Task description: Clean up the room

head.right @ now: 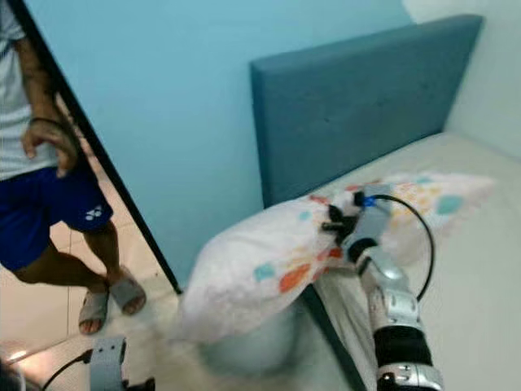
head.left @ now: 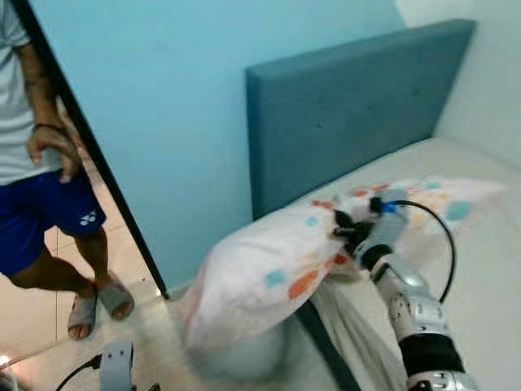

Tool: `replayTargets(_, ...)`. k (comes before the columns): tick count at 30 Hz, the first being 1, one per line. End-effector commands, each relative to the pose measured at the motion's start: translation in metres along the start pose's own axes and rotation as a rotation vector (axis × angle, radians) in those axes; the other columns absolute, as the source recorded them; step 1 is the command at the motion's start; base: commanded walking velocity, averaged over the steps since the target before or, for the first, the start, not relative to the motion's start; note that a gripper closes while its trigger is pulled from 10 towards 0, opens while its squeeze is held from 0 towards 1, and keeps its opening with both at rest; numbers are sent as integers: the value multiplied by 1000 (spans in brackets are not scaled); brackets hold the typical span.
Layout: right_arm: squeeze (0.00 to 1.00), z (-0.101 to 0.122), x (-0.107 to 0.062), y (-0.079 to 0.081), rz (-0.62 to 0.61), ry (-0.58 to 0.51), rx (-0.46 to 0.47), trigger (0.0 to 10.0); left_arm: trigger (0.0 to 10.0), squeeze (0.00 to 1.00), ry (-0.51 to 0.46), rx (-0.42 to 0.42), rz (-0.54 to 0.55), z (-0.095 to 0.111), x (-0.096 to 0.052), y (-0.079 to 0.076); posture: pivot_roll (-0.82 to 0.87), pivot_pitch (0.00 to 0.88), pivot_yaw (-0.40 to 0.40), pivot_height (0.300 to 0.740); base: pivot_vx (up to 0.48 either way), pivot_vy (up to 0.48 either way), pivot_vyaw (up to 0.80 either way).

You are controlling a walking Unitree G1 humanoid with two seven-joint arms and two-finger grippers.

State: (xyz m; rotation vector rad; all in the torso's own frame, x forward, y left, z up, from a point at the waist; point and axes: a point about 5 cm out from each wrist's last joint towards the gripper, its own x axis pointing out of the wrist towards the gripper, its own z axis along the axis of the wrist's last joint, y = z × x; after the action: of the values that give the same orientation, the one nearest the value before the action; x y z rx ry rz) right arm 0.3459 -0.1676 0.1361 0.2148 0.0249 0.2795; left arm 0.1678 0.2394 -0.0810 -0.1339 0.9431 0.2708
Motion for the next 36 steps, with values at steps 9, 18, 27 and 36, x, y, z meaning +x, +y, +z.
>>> replayTargets(9,0,23,1,-9,-22,-95,-64,10000,10000,0,-19,-5,-12,5,1,-6,-116,75,31,740,396,0,0)
replayTargets(18,0,26,1,-8,-19,-102,-71,10000,10000,0,-13,-1,-13,1,1,-8,-116,80,32,740,398,0,0)
replayTargets(27,0,26,1,-8,-13,-101,-82,10000,10000,0,-13,6,-12,0,1,-8,-117,88,32,740,400,0,0)
replayTargets(36,0,27,2,-6,-3,-100,-81,10000,10000,0,11,-25,-24,-6,0,-8,-122,82,28,740,167,-170,0)
